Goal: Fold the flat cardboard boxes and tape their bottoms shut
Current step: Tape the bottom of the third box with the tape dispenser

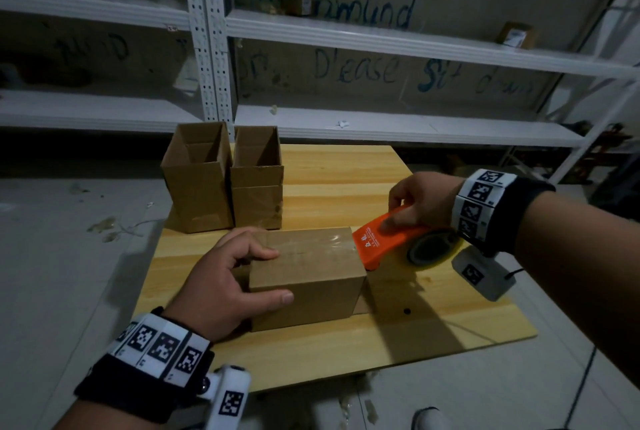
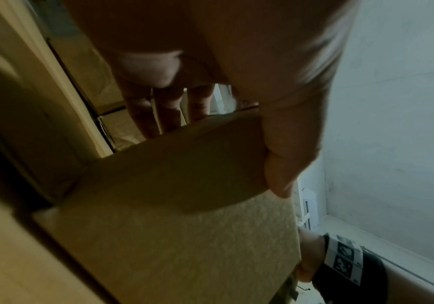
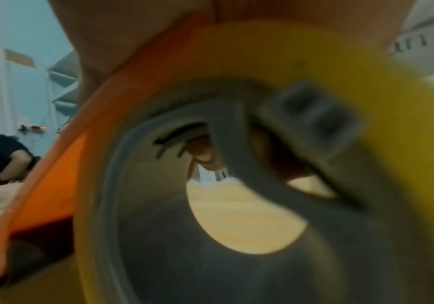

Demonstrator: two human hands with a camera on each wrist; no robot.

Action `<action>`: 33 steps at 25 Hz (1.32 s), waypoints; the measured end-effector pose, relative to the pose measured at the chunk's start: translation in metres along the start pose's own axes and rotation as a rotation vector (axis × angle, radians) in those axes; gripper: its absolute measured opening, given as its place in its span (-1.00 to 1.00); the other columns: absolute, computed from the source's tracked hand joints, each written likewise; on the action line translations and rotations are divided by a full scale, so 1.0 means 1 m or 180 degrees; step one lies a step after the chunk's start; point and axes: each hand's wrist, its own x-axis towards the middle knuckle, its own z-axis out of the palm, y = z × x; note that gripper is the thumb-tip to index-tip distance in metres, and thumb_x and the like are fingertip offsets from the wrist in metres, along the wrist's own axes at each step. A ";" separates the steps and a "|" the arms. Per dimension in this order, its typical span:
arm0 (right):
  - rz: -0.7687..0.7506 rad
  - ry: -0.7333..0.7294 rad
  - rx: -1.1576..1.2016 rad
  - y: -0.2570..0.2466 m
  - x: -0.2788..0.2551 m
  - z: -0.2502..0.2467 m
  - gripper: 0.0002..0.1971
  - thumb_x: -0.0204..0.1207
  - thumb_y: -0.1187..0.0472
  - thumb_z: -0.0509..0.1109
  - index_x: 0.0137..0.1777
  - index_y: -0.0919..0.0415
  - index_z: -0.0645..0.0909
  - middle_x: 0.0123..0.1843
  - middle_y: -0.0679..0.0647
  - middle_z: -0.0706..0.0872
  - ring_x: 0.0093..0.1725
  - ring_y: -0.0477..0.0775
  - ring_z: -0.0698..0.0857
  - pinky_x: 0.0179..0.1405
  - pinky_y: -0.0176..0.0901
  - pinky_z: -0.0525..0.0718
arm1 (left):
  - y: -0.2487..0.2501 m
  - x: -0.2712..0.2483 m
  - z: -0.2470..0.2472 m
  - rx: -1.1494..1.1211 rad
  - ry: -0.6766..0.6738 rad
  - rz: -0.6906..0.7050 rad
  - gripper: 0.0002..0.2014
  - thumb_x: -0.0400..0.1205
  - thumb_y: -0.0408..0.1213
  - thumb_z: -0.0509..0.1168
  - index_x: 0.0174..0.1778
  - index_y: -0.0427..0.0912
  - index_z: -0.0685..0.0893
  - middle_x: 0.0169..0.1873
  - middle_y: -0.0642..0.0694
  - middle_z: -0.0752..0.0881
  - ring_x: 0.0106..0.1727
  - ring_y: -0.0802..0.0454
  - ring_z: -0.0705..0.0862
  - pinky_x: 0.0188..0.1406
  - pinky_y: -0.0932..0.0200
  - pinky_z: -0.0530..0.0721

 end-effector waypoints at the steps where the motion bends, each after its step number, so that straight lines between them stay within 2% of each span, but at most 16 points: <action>1: -0.0029 0.0128 -0.0160 -0.006 0.001 -0.004 -0.65 0.39 -0.28 0.64 0.00 -0.10 0.74 0.00 -0.05 0.78 -0.03 0.02 0.75 -0.03 0.02 0.81 | 0.000 0.000 0.001 0.0020 0.0009 0.0007 -0.41 0.14 0.30 0.64 0.10 0.40 0.67 0.28 0.57 0.53 0.35 0.51 0.53 0.23 0.24 0.63; 4: -0.0103 0.0332 -0.0598 -0.022 0.007 -0.011 -0.69 0.40 -0.24 0.65 -0.09 -0.05 0.77 -0.09 -0.05 0.81 -0.11 -0.04 0.74 -0.24 -0.12 0.66 | 0.001 0.000 0.002 0.0048 0.0022 0.0028 -0.40 0.14 0.31 0.62 0.11 0.41 0.66 0.27 0.60 0.51 0.34 0.54 0.52 0.18 0.31 0.59; 6: -0.0085 0.0319 -0.0729 -0.026 0.008 -0.011 -0.69 0.40 -0.23 0.65 -0.09 -0.03 0.77 -0.10 -0.04 0.82 -0.12 -0.03 0.75 -0.27 -0.14 0.64 | 0.000 0.000 0.002 0.0055 0.0029 0.0022 -0.39 0.14 0.31 0.62 0.11 0.39 0.67 0.27 0.58 0.53 0.33 0.55 0.52 0.17 0.34 0.57; 8: -0.0072 0.0288 -0.0706 -0.026 0.005 -0.014 -0.67 0.39 -0.24 0.65 -0.08 -0.02 0.76 -0.09 -0.04 0.82 -0.10 -0.02 0.75 -0.25 -0.13 0.67 | 0.001 -0.001 0.002 0.0055 0.0051 0.0011 -0.43 0.14 0.29 0.64 0.06 0.30 0.71 0.29 0.48 0.55 0.33 0.55 0.52 0.17 0.35 0.57; 10: -0.0087 0.0380 -0.0782 -0.028 -0.001 -0.013 -0.65 0.37 -0.24 0.67 -0.08 -0.01 0.76 -0.08 -0.03 0.83 -0.10 -0.01 0.76 -0.16 -0.06 0.76 | 0.005 -0.001 0.003 0.0057 0.0056 0.0024 -0.46 0.15 0.18 0.71 0.02 0.24 0.73 0.30 0.37 0.56 0.30 0.59 0.52 0.13 0.43 0.54; 12: -0.0140 0.0494 -0.1404 -0.028 -0.003 -0.002 -0.65 0.32 -0.20 0.69 -0.07 -0.01 0.75 -0.09 -0.03 0.80 -0.14 0.03 0.71 -0.08 0.03 0.78 | 0.007 -0.001 0.004 0.0099 0.0044 0.0019 -0.46 0.18 -0.01 0.78 0.04 0.19 0.73 0.30 0.33 0.55 0.26 0.64 0.51 0.09 0.53 0.51; 14: -0.0182 0.0439 -0.1842 -0.027 -0.002 0.025 -0.63 0.34 -0.16 0.68 0.02 0.03 0.76 -0.14 -0.02 0.70 -0.16 0.07 0.64 -0.10 0.03 0.71 | 0.007 -0.001 0.006 0.0139 0.0016 0.0036 -0.47 0.21 -0.07 0.79 0.04 0.18 0.73 0.30 0.32 0.55 0.26 0.66 0.49 0.09 0.52 0.51; 17: -0.0218 0.0945 -0.1423 -0.029 -0.002 0.032 -0.60 0.47 -0.28 0.54 0.01 0.05 0.70 -0.18 -0.04 0.70 -0.19 0.03 0.70 -0.08 0.02 0.82 | 0.003 0.000 0.006 0.0125 0.0081 0.0065 -0.46 0.19 0.05 0.77 0.04 0.22 0.72 0.29 0.32 0.57 0.31 0.57 0.52 0.16 0.36 0.55; 19: -0.0234 0.1330 -0.1120 -0.024 -0.005 0.027 -0.61 0.58 -0.30 0.42 0.09 0.02 0.62 -0.15 -0.05 0.68 -0.15 0.04 0.69 -0.03 0.07 0.82 | 0.003 0.001 0.005 0.0042 0.0087 0.0060 -0.46 0.18 0.18 0.71 0.03 0.25 0.72 0.28 0.33 0.59 0.32 0.49 0.55 0.16 0.31 0.57; 21: -0.0197 0.1556 -0.1014 -0.017 -0.003 0.034 -0.62 0.68 -0.28 0.29 0.23 -0.01 0.56 -0.07 -0.05 0.71 -0.08 0.08 0.70 0.11 0.14 0.78 | 0.004 0.002 0.005 0.0003 0.0095 0.0054 -0.45 0.16 0.26 0.65 0.05 0.30 0.70 0.26 0.45 0.57 0.30 0.47 0.56 0.14 0.29 0.59; 23: -0.0143 0.1542 -0.1151 -0.006 0.006 0.056 -0.61 0.73 -0.25 0.19 0.34 -0.01 0.53 0.09 0.01 0.78 0.07 0.17 0.73 0.25 0.22 0.70 | 0.003 0.003 0.005 0.0004 0.0100 0.0038 -0.41 0.16 0.29 0.63 0.10 0.36 0.67 0.26 0.48 0.55 0.30 0.49 0.55 0.13 0.28 0.60; 25: -0.0125 0.1445 -0.1304 0.004 0.008 0.080 -0.60 0.71 -0.23 0.24 0.39 -0.02 0.52 0.22 0.04 0.79 0.20 0.20 0.72 0.33 0.25 0.65 | 0.003 0.003 0.006 0.0018 0.0094 0.0020 -0.41 0.16 0.30 0.62 0.11 0.38 0.65 0.27 0.44 0.55 0.30 0.47 0.55 0.15 0.24 0.61; 29: -0.0058 0.1186 -0.0897 0.010 0.000 0.105 -0.49 0.60 -0.23 0.42 0.45 -0.05 0.47 0.19 0.03 0.79 0.13 0.17 0.73 0.22 0.15 0.72 | 0.002 0.004 0.007 -0.0005 0.0116 0.0033 -0.41 0.16 0.28 0.63 0.10 0.37 0.66 0.25 0.49 0.55 0.31 0.47 0.56 0.15 0.28 0.58; 30: -0.0061 0.1315 -0.0736 0.010 -0.002 0.104 -0.49 0.61 -0.24 0.39 0.48 -0.06 0.48 0.22 0.03 0.76 0.15 0.15 0.71 0.24 0.14 0.72 | 0.003 0.004 0.007 0.0000 0.0121 0.0029 -0.42 0.16 0.28 0.64 0.10 0.36 0.66 0.26 0.48 0.56 0.31 0.48 0.56 0.14 0.30 0.57; 32: -0.0227 0.1788 -0.0283 0.010 -0.010 0.103 -0.43 0.64 -0.27 0.31 0.60 -0.08 0.49 0.39 0.03 0.65 0.35 0.12 0.61 0.39 0.09 0.65 | 0.003 0.003 0.008 -0.0019 0.0119 0.0011 -0.43 0.18 0.25 0.67 0.09 0.34 0.68 0.26 0.45 0.57 0.31 0.46 0.56 0.14 0.31 0.56; 33: -0.0412 0.1935 0.0222 0.007 -0.017 0.101 -0.36 0.64 -0.29 0.29 0.67 -0.07 0.44 0.48 -0.01 0.60 0.44 0.07 0.57 0.44 0.06 0.62 | 0.004 0.003 0.008 -0.0019 0.0127 -0.0014 -0.44 0.19 0.21 0.70 0.08 0.32 0.69 0.26 0.45 0.57 0.31 0.46 0.56 0.14 0.30 0.57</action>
